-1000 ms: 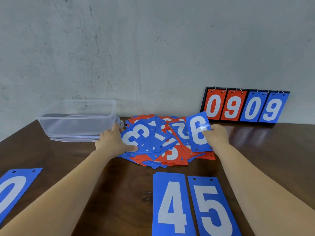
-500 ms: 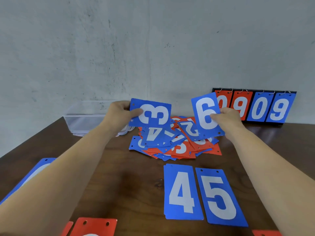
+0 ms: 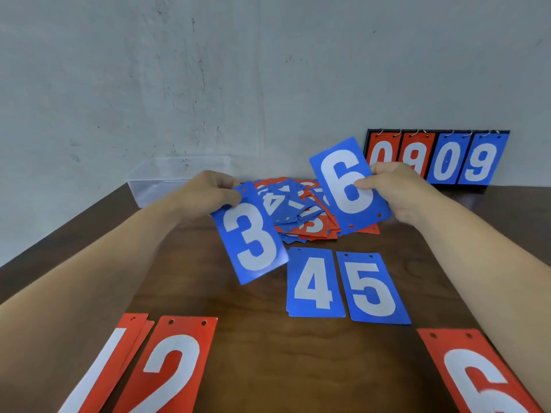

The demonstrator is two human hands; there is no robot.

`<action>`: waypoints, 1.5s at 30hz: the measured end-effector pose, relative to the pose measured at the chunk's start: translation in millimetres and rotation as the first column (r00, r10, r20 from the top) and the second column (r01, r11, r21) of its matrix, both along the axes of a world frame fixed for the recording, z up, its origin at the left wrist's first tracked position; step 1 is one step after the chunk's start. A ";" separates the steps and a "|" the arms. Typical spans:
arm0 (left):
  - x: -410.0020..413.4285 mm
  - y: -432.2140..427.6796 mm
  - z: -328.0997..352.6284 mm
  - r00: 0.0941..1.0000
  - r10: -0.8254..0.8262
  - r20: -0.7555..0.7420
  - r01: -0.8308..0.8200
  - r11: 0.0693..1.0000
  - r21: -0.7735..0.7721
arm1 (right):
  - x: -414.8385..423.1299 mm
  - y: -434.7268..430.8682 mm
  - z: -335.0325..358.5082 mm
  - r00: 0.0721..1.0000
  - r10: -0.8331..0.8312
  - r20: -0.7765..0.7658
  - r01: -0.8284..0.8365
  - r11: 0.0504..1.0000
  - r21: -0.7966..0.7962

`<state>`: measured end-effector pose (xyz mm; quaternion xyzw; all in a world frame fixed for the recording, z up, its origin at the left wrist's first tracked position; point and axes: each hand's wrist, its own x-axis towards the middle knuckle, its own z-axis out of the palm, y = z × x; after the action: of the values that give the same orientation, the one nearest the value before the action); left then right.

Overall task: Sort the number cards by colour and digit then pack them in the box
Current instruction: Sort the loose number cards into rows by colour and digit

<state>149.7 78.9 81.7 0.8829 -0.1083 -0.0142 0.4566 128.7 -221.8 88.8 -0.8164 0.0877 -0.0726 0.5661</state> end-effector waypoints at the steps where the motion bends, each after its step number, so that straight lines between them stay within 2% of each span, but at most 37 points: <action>1: -1.1 -1.0 -2.5 1.000 -0.025 -0.015 0.025 1.000 0.003 | -5.9 0.0 -2.2 1.000 0.011 -0.021 -0.011 1.000 0.027; 4: 0.7 -3.1 -11.7 0.996 -0.060 -0.066 0.062 0.998 0.026 | -24.8 0.7 -9.4 0.996 0.039 -0.080 -0.030 0.993 0.111; 10: 10.5 -10.9 -31.1 0.971 -0.156 -0.182 0.191 0.962 0.195 | -50.6 2.0 -29.7 0.980 0.073 -0.183 -0.035 0.979 0.201; 16: 16.3 -23.5 -61.8 0.973 -0.160 -0.166 0.199 0.948 0.250 | -64.2 -5.6 -40.2 0.979 0.028 -0.203 0.023 0.970 0.242; 20: 19.0 -19.4 -83.3 0.989 -0.133 -0.064 0.147 0.895 0.420 | -78.0 -24.0 -44.4 0.976 -0.054 -0.212 0.081 0.989 0.121; 23: 14.1 -18.4 -88.9 0.988 -0.136 0.072 0.081 0.857 0.509 | -85.5 -44.3 -46.0 0.969 -0.132 -0.207 0.147 0.988 0.058; 26: 5.2 -23.0 -86.1 0.968 -0.141 0.207 0.014 0.855 0.519 | -92.8 -62.1 -47.4 0.959 -0.184 -0.216 0.195 0.980 0.030; 28: -0.1 -27.4 -83.3 0.959 -0.139 0.246 0.000 0.871 0.491 | -95.4 -71.7 -50.1 0.954 -0.202 -0.221 0.206 0.979 -0.007; 31: -4.8 -33.5 -82.2 0.956 -0.162 0.247 0.033 0.889 0.456 | -94.6 -81.2 -58.2 0.946 -0.226 -0.230 0.216 0.974 -0.068; 37: -15.2 -36.0 -89.5 0.964 -0.255 0.069 0.188 0.845 0.501 | -87.8 -87.9 -76.6 0.933 -0.275 -0.232 0.211 0.941 -0.266; 40: -18.5 -29.9 -98.0 0.958 -0.279 0.067 0.206 0.832 0.516 | -85.8 -87.6 -84.7 0.934 -0.289 -0.210 0.168 0.874 -0.457; 45: -24.7 -23.6 -102.8 0.950 -0.295 0.100 0.209 0.842 0.498 | -89.8 -83.7 -84.0 0.925 -0.304 -0.229 0.085 0.751 -0.655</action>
<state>125.0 55.3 -21.2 0.9442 -0.2559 -0.0241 0.2058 39.0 -305.5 4.8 -0.9454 0.2346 -0.0233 0.2250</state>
